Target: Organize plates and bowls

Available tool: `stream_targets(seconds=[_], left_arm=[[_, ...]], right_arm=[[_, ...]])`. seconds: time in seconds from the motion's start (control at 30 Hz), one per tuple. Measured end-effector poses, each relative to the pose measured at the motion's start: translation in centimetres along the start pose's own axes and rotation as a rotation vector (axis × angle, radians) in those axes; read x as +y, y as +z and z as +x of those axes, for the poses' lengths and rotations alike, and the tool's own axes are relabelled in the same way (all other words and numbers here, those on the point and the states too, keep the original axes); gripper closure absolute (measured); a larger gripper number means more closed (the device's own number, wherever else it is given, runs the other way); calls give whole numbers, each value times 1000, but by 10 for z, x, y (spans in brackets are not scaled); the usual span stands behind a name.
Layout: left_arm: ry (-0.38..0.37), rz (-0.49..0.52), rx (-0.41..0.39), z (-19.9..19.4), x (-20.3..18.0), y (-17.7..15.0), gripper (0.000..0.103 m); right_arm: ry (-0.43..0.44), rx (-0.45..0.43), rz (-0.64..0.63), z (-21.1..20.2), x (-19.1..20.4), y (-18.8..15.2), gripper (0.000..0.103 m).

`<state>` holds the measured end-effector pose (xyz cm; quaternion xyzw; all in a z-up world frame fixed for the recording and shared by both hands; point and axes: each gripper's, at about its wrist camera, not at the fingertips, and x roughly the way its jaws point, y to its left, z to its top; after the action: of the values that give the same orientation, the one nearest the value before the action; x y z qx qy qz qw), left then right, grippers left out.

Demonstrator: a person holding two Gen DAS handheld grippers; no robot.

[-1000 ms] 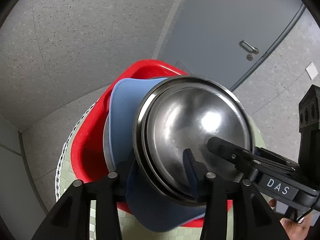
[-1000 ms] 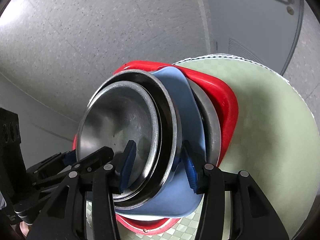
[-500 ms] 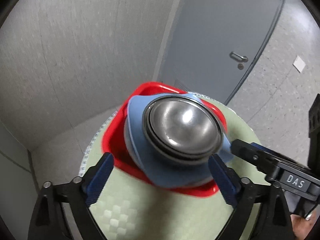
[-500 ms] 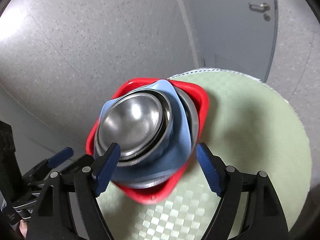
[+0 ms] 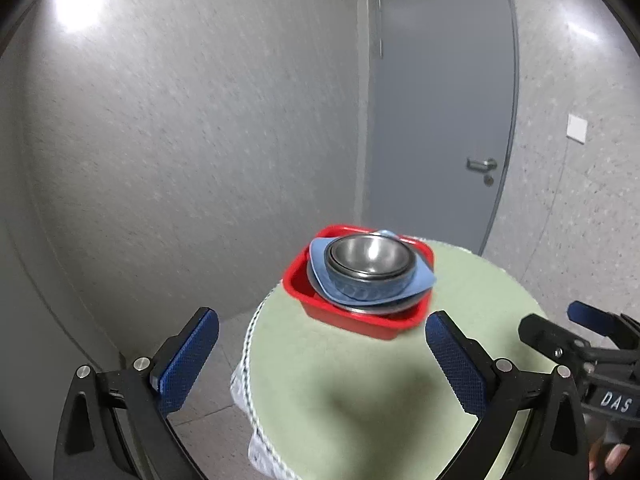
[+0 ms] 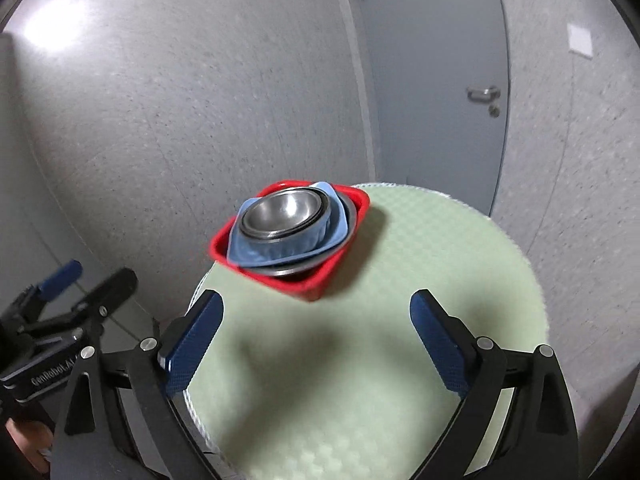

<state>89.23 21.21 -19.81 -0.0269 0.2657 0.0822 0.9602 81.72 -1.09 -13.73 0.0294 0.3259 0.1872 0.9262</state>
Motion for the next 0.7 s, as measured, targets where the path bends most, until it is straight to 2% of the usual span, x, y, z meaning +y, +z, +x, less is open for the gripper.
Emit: stream_targets(seconds=[0.2,0.43,0.57,0.7], left_arm=[[42,-4,-76,-122,-45,-73,1],[37,-14,-140,-266,-92,-151,1],[24,-5,-161,-328,-109,-179,1],[14,17,-224,-396,-122,-208,1]], right_arm=[[-15,-86,-56,-93,-4,-55,2],[-46,-160,-91,-208,-9,-115,0],[-56,-183,-93,-259,-9,-137,0],[-95,-232,-105,-309,-3,-163,0]])
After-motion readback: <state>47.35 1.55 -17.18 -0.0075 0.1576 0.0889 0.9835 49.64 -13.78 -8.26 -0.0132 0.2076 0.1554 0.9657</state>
